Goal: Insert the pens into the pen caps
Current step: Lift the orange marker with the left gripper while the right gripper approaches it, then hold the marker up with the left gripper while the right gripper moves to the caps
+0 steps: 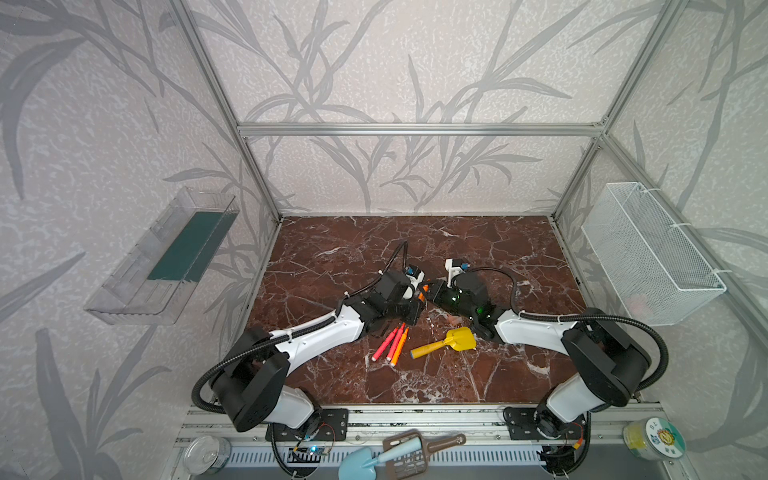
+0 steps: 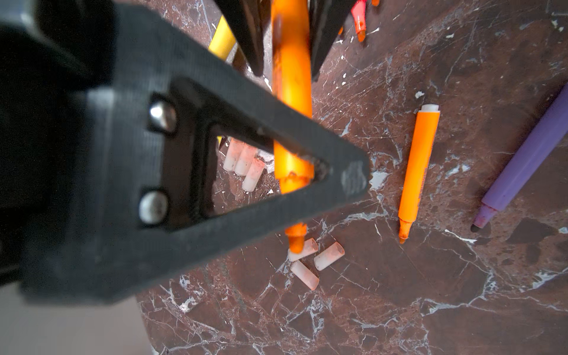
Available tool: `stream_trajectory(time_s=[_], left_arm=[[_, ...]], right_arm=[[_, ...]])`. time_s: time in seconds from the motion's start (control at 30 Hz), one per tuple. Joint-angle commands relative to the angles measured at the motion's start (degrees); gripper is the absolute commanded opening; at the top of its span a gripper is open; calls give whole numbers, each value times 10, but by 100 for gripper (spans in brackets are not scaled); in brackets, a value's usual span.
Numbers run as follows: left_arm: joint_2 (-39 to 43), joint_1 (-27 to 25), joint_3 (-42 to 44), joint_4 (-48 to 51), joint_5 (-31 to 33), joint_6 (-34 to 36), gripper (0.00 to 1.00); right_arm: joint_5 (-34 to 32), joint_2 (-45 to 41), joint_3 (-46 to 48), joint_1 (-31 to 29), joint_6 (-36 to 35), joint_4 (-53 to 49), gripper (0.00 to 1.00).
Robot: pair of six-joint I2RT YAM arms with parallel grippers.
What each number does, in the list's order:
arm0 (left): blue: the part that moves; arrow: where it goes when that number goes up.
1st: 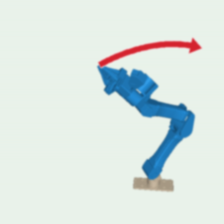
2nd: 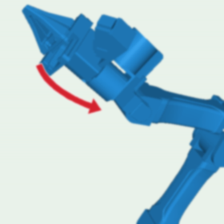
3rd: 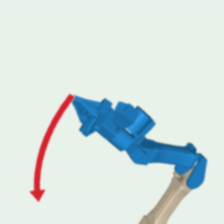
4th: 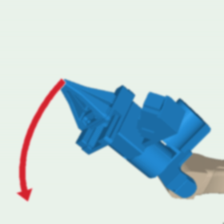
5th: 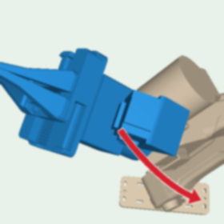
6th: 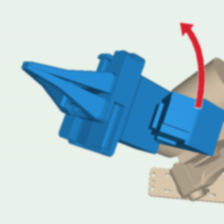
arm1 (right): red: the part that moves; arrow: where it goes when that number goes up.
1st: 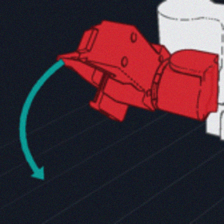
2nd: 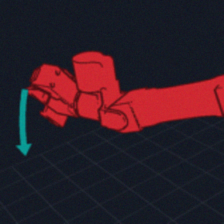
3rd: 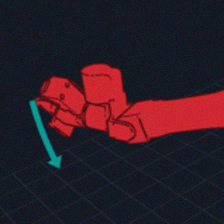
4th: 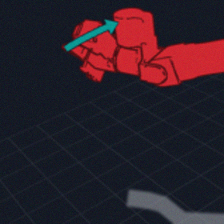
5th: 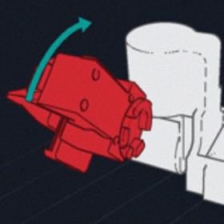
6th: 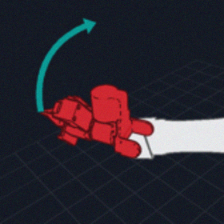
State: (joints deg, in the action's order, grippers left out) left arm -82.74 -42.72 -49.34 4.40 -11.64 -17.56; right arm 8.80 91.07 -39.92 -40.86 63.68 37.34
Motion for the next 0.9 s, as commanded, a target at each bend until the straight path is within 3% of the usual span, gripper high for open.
stream_trajectory(time_s=[0.0,0.33,0.6,0.7,0.73,0.8,0.87], left_arm=[[-4,-2,-10,-6,1,7,29],[6,-2,-2,-12,3,6,34],[13,-2,15,-40,5,2,16],[20,-1,18,-42,12,2,6],[23,-3,20,-42,17,2,1],[31,-2,24,-41,43,1,0],[48,-1,34,-42,90,-4,0]], right_arm=[[-11,-13,13,-13,14,38,8],[-41,-17,35,-40,35,86,5],[-41,-12,46,-46,50,112,6],[-42,-13,47,-47,46,111,24],[-45,-14,50,-47,45,111,35],[-52,-23,56,-46,37,102,54],[-68,-46,59,-46,24,69,65]])
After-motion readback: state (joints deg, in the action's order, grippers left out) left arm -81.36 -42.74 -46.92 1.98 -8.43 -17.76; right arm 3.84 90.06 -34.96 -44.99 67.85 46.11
